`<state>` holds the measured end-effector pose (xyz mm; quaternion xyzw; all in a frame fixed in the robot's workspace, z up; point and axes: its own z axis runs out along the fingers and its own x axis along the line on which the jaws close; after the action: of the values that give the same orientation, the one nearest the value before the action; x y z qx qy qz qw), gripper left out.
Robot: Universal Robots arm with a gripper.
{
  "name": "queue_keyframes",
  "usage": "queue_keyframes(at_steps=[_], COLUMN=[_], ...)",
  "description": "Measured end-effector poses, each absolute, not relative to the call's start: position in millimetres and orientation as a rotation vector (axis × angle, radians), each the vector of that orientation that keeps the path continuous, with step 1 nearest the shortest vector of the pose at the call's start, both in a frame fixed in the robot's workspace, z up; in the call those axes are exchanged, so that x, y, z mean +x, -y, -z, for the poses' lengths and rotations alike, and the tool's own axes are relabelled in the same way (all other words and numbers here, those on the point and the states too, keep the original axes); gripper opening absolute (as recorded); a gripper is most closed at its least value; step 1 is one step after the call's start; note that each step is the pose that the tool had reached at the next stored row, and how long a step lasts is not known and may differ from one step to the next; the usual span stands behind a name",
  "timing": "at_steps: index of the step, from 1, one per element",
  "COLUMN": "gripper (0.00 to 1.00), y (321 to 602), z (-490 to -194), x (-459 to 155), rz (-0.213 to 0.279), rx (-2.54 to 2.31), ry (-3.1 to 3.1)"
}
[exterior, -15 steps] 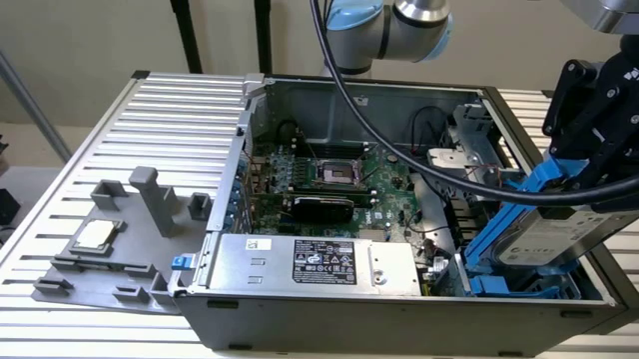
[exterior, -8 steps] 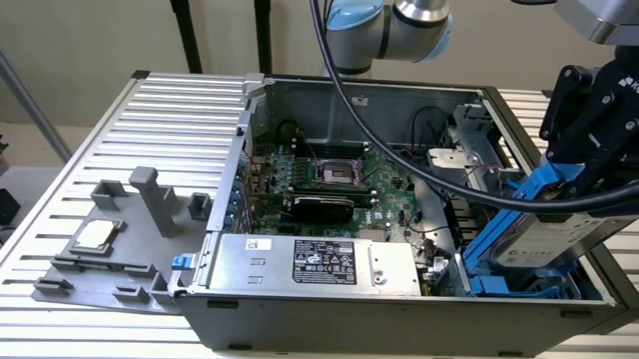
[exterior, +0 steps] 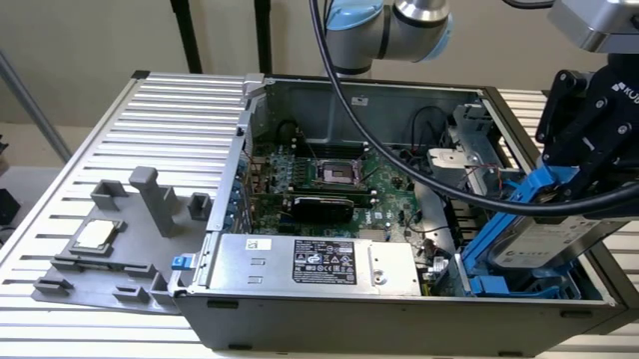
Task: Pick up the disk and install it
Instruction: 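Insert the disk into the insertion slot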
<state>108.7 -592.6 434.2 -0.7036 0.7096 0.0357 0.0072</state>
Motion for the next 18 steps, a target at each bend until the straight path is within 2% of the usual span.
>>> queue_keyframes(at_steps=[18], gripper=[0.33], y=[590.8], z=[-412.6], x=[108.7], rz=[-0.115], rx=[-2.216], ry=[-2.202])
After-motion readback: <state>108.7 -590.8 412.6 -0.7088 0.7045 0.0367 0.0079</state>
